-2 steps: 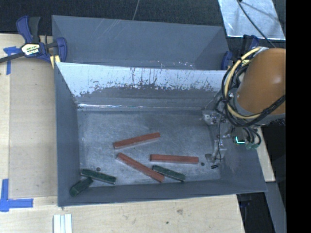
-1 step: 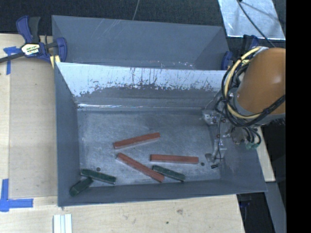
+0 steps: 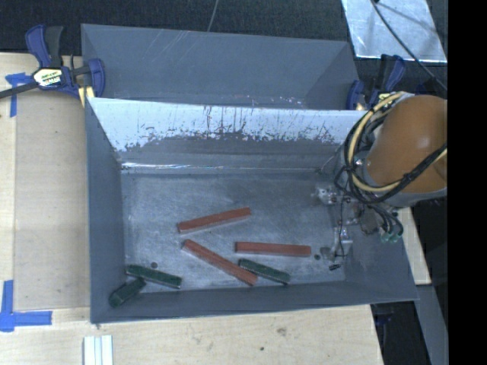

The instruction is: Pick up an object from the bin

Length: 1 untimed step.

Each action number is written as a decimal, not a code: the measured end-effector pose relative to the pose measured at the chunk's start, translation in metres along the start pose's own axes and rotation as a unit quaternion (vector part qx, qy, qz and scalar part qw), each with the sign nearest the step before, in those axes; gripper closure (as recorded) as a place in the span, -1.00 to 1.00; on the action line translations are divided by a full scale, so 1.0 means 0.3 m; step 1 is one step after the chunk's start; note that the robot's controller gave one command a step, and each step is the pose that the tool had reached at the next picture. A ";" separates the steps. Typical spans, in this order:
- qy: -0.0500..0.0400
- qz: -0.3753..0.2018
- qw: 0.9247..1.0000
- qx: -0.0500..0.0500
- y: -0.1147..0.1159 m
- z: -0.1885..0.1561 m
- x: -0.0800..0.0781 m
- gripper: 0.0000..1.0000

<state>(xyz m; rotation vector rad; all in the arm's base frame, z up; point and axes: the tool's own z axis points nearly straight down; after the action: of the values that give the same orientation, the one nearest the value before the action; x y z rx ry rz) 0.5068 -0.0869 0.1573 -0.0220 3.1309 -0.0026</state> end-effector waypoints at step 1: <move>0.003 0.061 0.998 0.000 0.116 0.196 0.052 -1.00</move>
Offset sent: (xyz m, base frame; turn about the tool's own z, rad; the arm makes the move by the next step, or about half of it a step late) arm -0.0219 0.0450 -0.0627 0.0851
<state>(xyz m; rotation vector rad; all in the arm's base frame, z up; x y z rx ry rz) 0.4914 -0.0523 0.0983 0.1703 3.1327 -0.0023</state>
